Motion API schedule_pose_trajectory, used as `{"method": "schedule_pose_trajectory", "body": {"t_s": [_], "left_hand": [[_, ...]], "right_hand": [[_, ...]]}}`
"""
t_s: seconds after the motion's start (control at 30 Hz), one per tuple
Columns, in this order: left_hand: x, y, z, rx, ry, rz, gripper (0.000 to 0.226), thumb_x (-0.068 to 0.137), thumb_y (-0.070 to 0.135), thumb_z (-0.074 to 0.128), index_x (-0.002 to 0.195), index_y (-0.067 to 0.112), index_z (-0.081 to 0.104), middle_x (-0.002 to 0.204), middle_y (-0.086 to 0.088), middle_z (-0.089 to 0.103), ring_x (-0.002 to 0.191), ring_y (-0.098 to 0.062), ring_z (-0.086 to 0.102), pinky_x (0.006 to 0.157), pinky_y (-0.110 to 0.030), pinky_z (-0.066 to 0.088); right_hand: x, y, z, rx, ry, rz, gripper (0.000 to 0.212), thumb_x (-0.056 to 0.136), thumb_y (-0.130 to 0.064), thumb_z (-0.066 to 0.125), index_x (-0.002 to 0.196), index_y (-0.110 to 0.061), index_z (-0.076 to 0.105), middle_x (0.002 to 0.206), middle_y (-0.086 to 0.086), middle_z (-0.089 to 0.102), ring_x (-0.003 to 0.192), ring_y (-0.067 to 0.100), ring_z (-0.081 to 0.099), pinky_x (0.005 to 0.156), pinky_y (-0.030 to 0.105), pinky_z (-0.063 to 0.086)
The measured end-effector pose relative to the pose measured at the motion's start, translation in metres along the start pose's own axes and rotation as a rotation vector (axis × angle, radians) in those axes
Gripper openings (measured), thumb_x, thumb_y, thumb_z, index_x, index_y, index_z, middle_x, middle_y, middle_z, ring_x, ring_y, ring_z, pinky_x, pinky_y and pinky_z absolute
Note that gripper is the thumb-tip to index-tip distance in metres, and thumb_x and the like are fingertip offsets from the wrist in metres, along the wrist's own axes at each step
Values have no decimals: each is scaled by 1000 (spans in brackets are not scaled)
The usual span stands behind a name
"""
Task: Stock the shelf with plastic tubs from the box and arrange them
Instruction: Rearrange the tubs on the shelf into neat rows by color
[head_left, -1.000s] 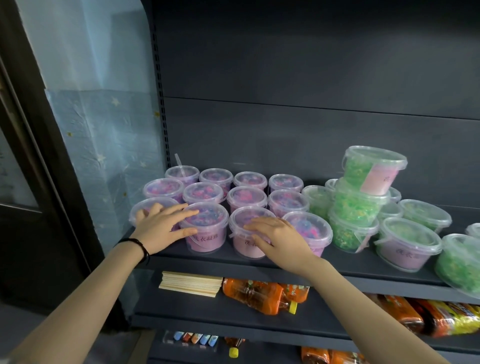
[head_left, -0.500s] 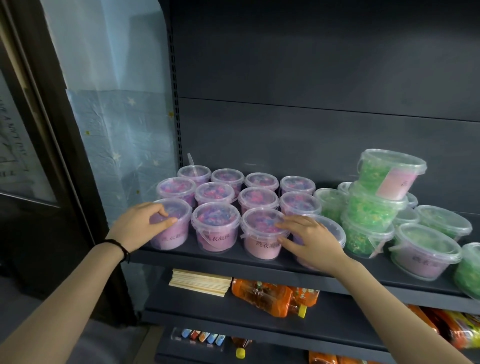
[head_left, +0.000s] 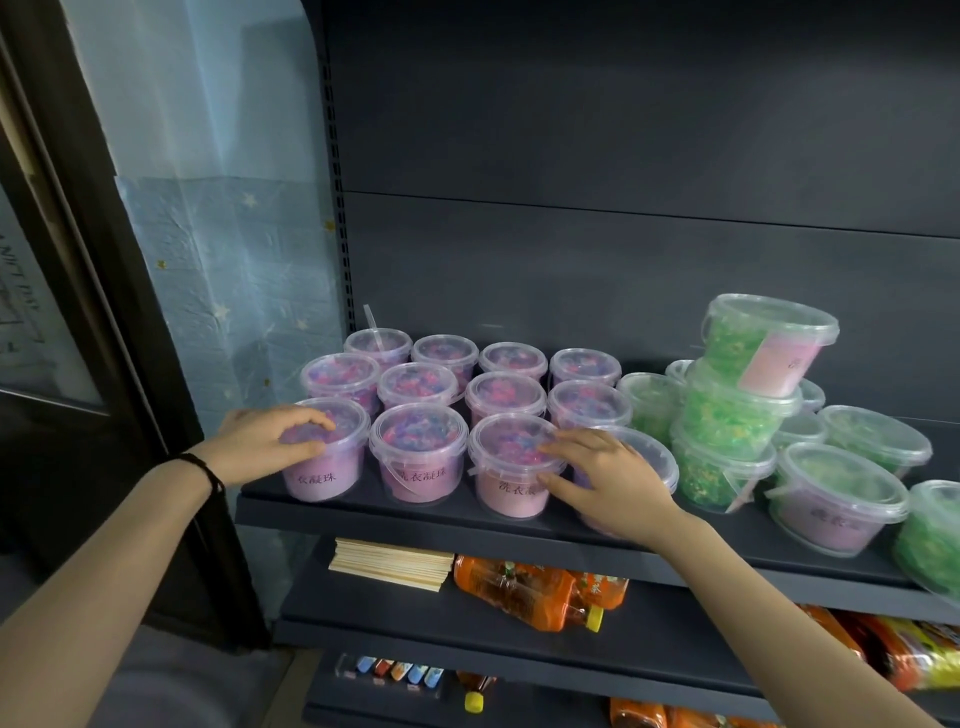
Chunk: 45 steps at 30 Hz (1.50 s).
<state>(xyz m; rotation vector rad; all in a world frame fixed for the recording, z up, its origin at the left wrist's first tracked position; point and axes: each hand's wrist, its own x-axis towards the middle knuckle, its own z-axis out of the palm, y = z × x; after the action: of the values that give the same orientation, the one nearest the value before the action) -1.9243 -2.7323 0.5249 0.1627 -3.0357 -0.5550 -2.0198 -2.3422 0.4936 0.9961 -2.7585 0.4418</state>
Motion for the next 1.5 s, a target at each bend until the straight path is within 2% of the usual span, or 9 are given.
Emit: {"method": "schedule_pose_trajectory", "body": {"t_s": [0.1, 0.23, 0.5, 0.7, 0.87, 1.17, 1.27, 1.33, 1.5], "left_hand": [[6, 25, 7, 137, 64, -39, 79, 69, 83, 30, 132, 41, 49, 144, 12, 46, 135, -14, 40, 112, -42, 22], [19, 57, 31, 97, 39, 37, 97, 58, 96, 22, 141, 46, 37, 153, 10, 35, 141, -16, 30, 114, -50, 24], [37, 68, 50, 172, -14, 5, 88, 53, 99, 13, 133, 66, 30, 151, 17, 30, 144, -23, 15, 115, -54, 16], [39, 70, 49, 180, -12, 13, 100, 45, 104, 2, 134, 67, 26, 153, 22, 26, 143, -19, 13, 115, -47, 14], [38, 64, 51, 172, -7, 30, 93, 50, 102, 5, 134, 69, 24, 152, 24, 25, 140, -16, 14, 114, -46, 16], [42, 58, 47, 206, -62, 86, 91, 54, 100, 4, 138, 68, 17, 155, 23, 17, 139, -17, 14, 112, -49, 18], [47, 48, 38, 159, -17, 95, 90, 58, 99, 4, 138, 62, 26, 155, 20, 18, 140, -15, 18, 111, -48, 22], [58, 37, 25, 108, 103, 63, 85, 67, 93, 12, 137, 54, 38, 152, 15, 29, 140, -15, 24, 111, -46, 26], [95, 6, 8, 165, 171, -39, 56, 89, 64, 45, 141, 43, 39, 152, 9, 32, 139, -22, 26, 111, -42, 21]], "right_hand": [[9, 0, -7, 57, 32, 20, 42, 93, -54, 46, 124, -30, 61, 132, -9, 58, 123, 12, 50, 100, 37, 43], [26, 5, -15, 188, 57, 20, 32, 94, -41, 53, 117, -23, 66, 119, -6, 64, 111, 12, 56, 92, 34, 47], [106, 17, -25, 224, -88, 39, 36, 89, -42, 60, 123, -28, 61, 129, -5, 58, 112, 11, 54, 92, 24, 40], [155, -4, 6, 30, -281, 188, 69, 67, -70, 60, 128, -41, 51, 143, 1, 45, 137, 30, 32, 103, 44, 39], [175, 6, 3, 99, -380, 158, 65, 69, -60, 72, 127, -36, 56, 138, -6, 50, 126, 17, 47, 102, 32, 42], [175, 19, -12, 346, -571, 25, 53, 83, -27, 75, 132, -29, 57, 140, -14, 44, 130, 5, 39, 104, 17, 30], [181, 6, -10, 460, -513, 87, 39, 83, -36, 74, 120, -32, 64, 121, -20, 59, 120, 3, 52, 86, 4, 37], [190, -7, -6, 401, -379, 35, 44, 82, -41, 72, 123, -31, 62, 116, -26, 56, 118, -1, 50, 88, 2, 35], [212, -46, 16, 368, -373, -100, 47, 82, -43, 71, 127, -36, 58, 141, -14, 46, 128, 4, 41, 101, 19, 31]]}}
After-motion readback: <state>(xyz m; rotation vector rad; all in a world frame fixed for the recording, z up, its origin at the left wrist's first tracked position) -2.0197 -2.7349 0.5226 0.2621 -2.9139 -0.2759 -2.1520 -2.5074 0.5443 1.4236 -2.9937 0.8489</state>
